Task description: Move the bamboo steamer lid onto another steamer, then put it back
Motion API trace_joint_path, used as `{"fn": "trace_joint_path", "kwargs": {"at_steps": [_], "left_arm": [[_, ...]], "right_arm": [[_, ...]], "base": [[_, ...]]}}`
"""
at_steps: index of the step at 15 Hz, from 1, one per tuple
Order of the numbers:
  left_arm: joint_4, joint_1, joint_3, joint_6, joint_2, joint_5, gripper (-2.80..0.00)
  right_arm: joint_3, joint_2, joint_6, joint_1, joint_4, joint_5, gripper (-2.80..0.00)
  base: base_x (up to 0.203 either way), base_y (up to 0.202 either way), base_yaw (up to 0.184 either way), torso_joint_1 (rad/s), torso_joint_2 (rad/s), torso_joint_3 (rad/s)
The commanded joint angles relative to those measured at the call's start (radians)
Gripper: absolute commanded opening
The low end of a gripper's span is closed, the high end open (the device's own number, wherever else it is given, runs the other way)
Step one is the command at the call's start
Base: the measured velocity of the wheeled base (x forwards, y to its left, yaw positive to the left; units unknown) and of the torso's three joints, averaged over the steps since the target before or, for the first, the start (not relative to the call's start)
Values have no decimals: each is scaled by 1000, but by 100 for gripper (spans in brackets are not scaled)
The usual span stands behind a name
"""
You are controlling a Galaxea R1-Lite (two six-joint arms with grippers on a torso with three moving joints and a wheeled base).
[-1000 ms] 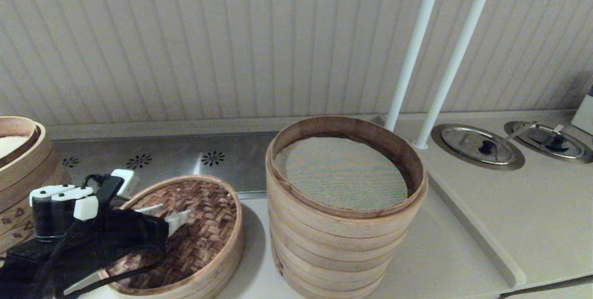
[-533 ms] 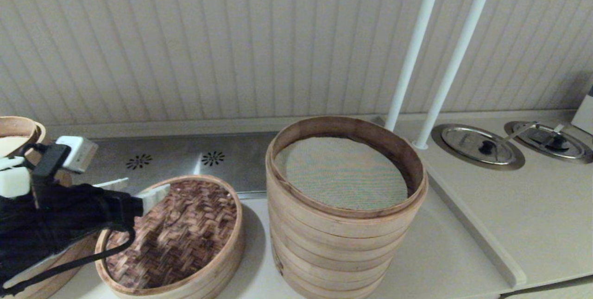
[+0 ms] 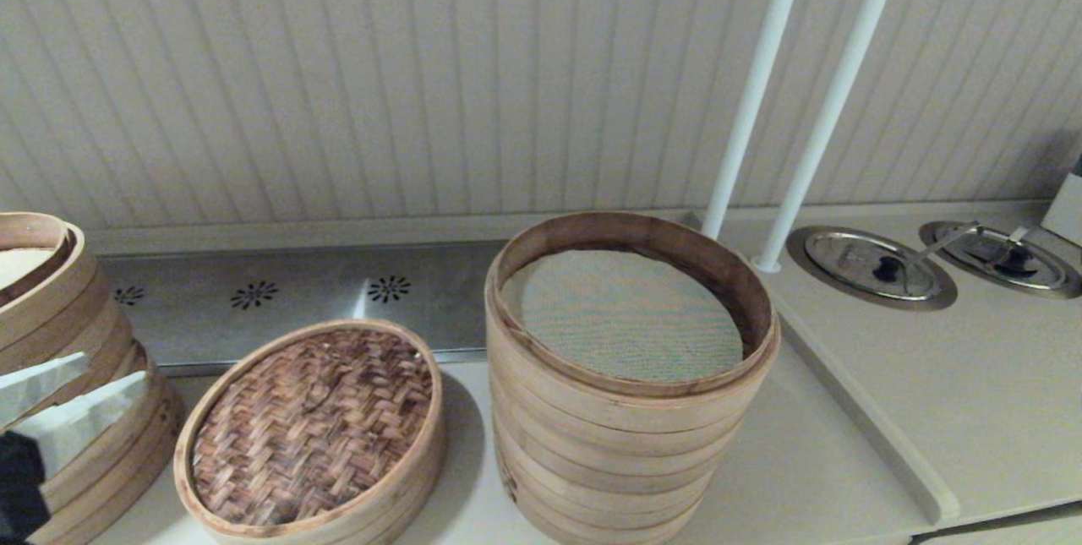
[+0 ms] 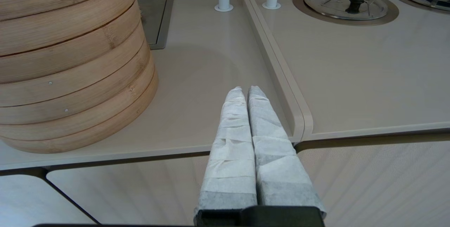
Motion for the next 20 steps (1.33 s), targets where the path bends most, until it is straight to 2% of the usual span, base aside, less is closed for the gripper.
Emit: {"fn": "trace_joint_path", "kwargs": {"at_steps": [1,6,9,14,16,20], "left_arm": [[85,3,41,4,-217,7,-280],[165,14,260,2,-471,30,-280],[158,21,345,-7,-500,32,-280],[139,21,365,-54,-498,44,-280],[140,28,367,-54,-501,35,-280],[156,115,369,-55,-547,-29,-280]], "right_arm": [[3,1,0,0,0,1,-280],[3,1,0,0,0,0,-280],[3,1,0,0,0,1,-280],[3,1,0,0,0,-1,-280],[3,1,0,0,0,-1,-280],[3,1,0,0,0,1,-280]], "base": [[0,0,0,0,0,0],[0,0,0,0,0,0],[0,0,0,0,0,0],[0,0,0,0,0,0],[0,0,0,0,0,0],[0,0,0,0,0,0]]}}
